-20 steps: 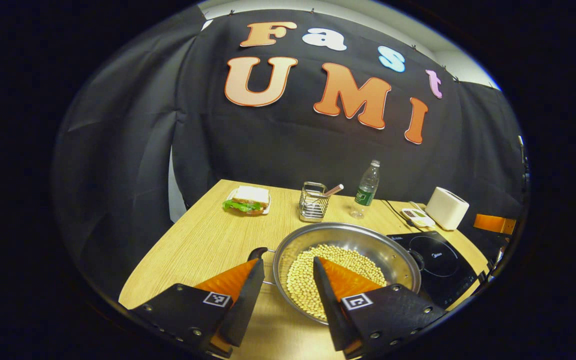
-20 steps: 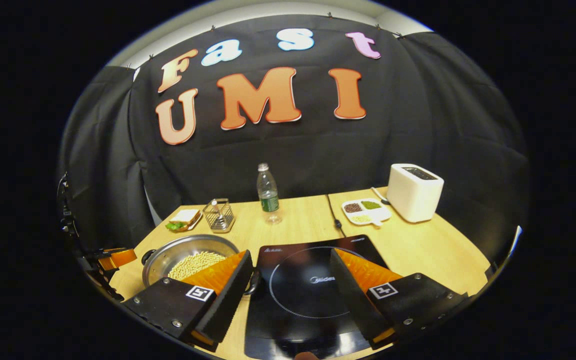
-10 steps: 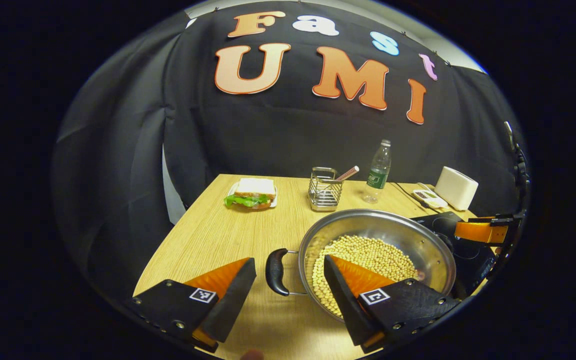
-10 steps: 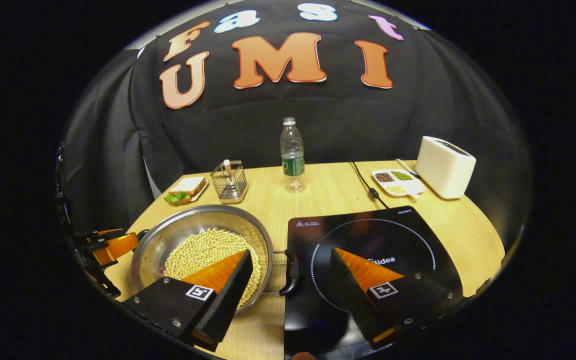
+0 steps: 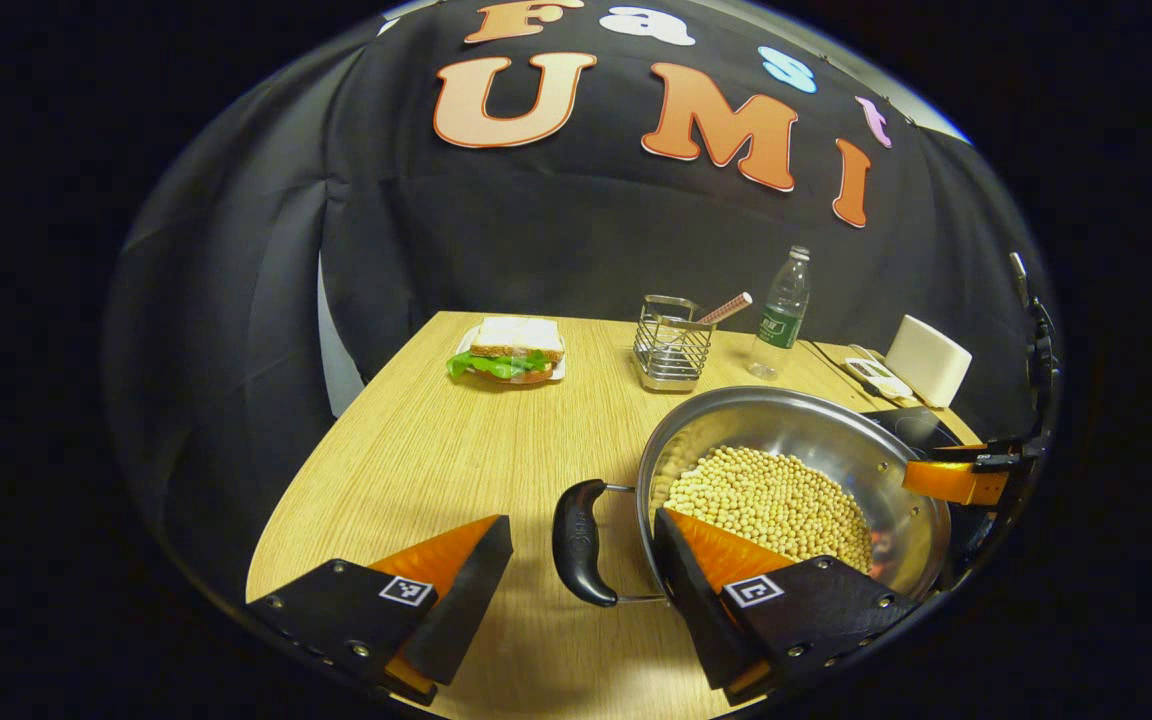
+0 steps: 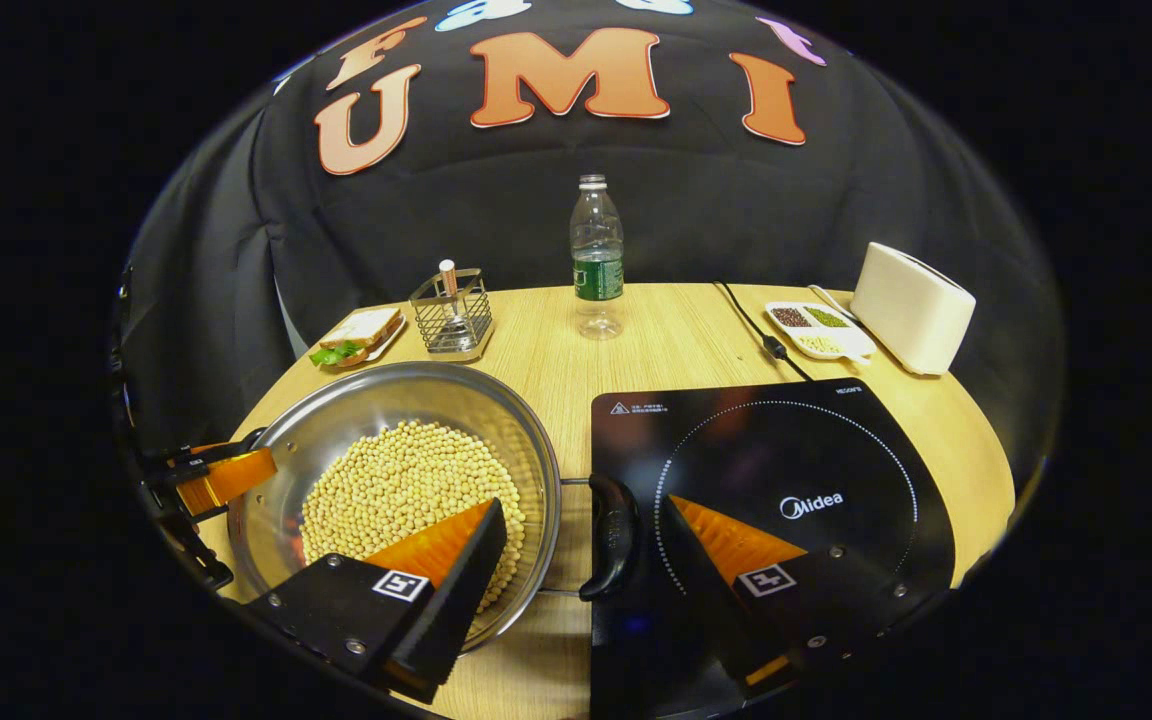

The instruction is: First push the handle of the pot to place it horizontally, then grasp the pot with both hands and set it on the induction cooktop.

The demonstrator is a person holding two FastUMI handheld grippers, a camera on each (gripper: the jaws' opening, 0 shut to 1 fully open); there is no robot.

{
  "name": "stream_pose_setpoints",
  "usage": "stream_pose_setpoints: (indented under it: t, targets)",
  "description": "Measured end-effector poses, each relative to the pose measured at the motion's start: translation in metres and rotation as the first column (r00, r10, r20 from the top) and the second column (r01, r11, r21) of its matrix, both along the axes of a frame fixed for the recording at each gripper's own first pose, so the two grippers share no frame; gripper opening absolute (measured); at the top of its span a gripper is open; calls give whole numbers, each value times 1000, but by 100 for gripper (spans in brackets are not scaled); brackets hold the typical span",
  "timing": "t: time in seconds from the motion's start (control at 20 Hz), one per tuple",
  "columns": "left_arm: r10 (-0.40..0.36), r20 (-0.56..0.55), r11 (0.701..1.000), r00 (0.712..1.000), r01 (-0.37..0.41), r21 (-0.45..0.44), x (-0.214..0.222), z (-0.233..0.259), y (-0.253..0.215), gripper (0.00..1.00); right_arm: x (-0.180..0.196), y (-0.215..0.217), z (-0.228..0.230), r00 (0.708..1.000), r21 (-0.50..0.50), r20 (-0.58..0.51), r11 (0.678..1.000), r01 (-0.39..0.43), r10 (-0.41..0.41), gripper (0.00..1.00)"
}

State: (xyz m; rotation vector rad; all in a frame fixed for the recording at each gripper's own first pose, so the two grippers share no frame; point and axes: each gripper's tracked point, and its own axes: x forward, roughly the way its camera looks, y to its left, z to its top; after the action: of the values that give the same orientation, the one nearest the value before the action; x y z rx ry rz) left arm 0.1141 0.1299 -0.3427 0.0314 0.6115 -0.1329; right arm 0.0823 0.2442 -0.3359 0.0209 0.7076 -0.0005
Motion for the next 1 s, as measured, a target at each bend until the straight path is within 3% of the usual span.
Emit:
stream_pose_setpoints:
  t: [0.05, 0.15, 0.25, 0.3, 0.5, 0.75, 0.95, 1.0]
  targets:
    - [-4, -4, 1000, 1000, 4, 5, 2, -3, -1, 89, -1, 2, -3, 1000, 10, -14, 1000, 1, -1, 95]
    - [-36, 4, 998, 999, 36, -46, 3, -1, -17, 88, 0, 0, -5, 1000, -1, -18, 1000, 7, -7, 82]
    - [-30, -10, 999, 999, 30, -21, 3, -6, -16, 57, 2, -5, -4, 1000, -10, -12, 1000, 20, -20, 76]
    - [-22, -16, 1000, 1000, 21, -21, 2, -4, -16, 54, 3, -4, -6, 1000, -3, -9, 1000, 23, -23, 63]
    - [28, -25, 999, 999, -29, -32, -8, 2, -15, 51, 5, -3, -4, 999, 29, -25, 999, 39, -38, 54]
    - [65, -3, 997, 998, -65, -41, -19, 18, -19, 52, -1, -5, 8, 999, 51, -29, 998, 32, -30, 53]
    - [55, 34, 998, 998, -54, -29, -24, 45, -35, 52, -4, -16, 30, 999, 75, 8, 997, 35, -36, 53]
    - [48, 40, 999, 998, -47, -24, -26, 51, -41, 52, -5, -21, 37, 999, 80, 18, 996, 40, -41, 48]
